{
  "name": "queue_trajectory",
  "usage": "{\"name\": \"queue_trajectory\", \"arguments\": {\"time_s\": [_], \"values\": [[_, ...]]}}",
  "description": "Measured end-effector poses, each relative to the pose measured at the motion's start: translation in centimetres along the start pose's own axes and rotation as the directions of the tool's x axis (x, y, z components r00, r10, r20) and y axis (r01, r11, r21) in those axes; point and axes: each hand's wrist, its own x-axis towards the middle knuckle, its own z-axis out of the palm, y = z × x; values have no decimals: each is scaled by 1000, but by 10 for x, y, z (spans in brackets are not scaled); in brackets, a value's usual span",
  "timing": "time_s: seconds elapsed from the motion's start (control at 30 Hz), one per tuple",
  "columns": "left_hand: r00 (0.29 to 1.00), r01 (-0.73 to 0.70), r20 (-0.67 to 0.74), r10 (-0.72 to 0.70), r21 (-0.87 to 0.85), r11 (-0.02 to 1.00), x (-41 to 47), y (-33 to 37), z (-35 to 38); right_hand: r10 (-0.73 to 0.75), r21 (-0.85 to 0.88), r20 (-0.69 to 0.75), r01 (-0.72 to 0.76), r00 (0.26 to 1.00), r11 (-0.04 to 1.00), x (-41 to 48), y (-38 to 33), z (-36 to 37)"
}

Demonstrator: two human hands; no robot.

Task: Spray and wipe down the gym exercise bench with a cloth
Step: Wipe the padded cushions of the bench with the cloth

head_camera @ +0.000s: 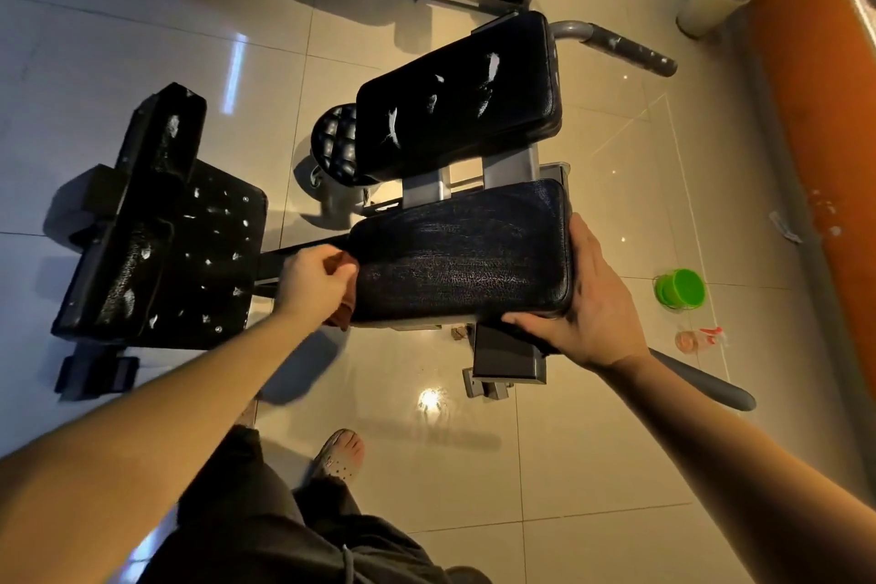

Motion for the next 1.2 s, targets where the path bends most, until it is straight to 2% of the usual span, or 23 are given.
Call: {"name": "queue_trajectory", "arguments": {"time_s": [0.07,0.13,0.23,0.3,0.33,0.37,0.4,0.47,0.53,0.57,0.63,0.7,0.73,0.77,0.8,0.83,0.9,0.97,1.03,1.13,1.2], "values": [[998,-59,-14,58,-59,997,-7,32,5,-3,-2,-1,3,1000,1000,0,-1,0],[972,-233,-23,232,-145,962,-24,87,20,-6,5,0,6,1000,1000,0,-3,0],[877,-456,55,477,-214,864,-59,156,40,-13,8,-8,13,1000,1000,-1,-8,-2],[793,-570,103,601,-222,791,-71,162,42,-15,20,-17,15,1000,1000,0,-12,-4],[781,-591,89,618,-215,778,-68,152,39,-16,37,-15,17,1000,999,0,-12,-4],[802,-572,71,593,-189,798,-60,135,37,-17,51,-10,18,1000,999,1,-11,-3],[852,-511,47,521,-144,848,-47,115,33,-19,54,-8,20,1000,998,1,-10,-3],[949,-316,-16,316,-83,945,-17,78,23,-22,39,-7,22,1000,999,2,-9,-3],[975,-217,-61,213,-63,974,-4,72,20,-22,32,-7,22,1000,999,1,-8,-3],[969,-241,-70,236,-77,967,-9,87,23,-24,35,-9,25,1000,999,1,-9,-3],[926,-375,-25,376,-171,911,-33,131,35,-34,42,-17,34,999,999,1,-12,-4],[814,-550,69,577,-228,803,-64,165,45,-39,45,-31,41,999,998,0,-14,-5],[745,-635,88,661,-213,743,-72,172,47,-42,35,-36,43,998,998,0,-14,-5],[713,-673,75,697,-205,711,-69,172,48,-41,19,-33,42,999,999,0,-13,-5],[737,-654,54,674,-197,730,-56,168,47,-34,-1,-25,34,999,999,0,-12,-5],[791,-596,30,610,-184,782,-38,163,46,-23,-19,-20,23,1000,1000,0,-11,-5],[912,-408,-19,410,-136,903,-2,157,43,-4,-31,-15,3,1000,1000,0,-8,-3],[942,-336,-27,336,-147,930,8,153,45,0,-31,-14,0,1000,1000,0,-6,-3],[889,-439,36,457,-219,871,-19,152,45,-8,-12,-12,8,1000,1000,0,-6,-4],[701,-663,124,702,-249,706,-66,144,38,-30,15,-26,31,999,999,1,-11,-4],[641,-729,115,759,-221,648,-56,151,39,-28,-2,-26,28,999,1000,0,-11,-4]]}}
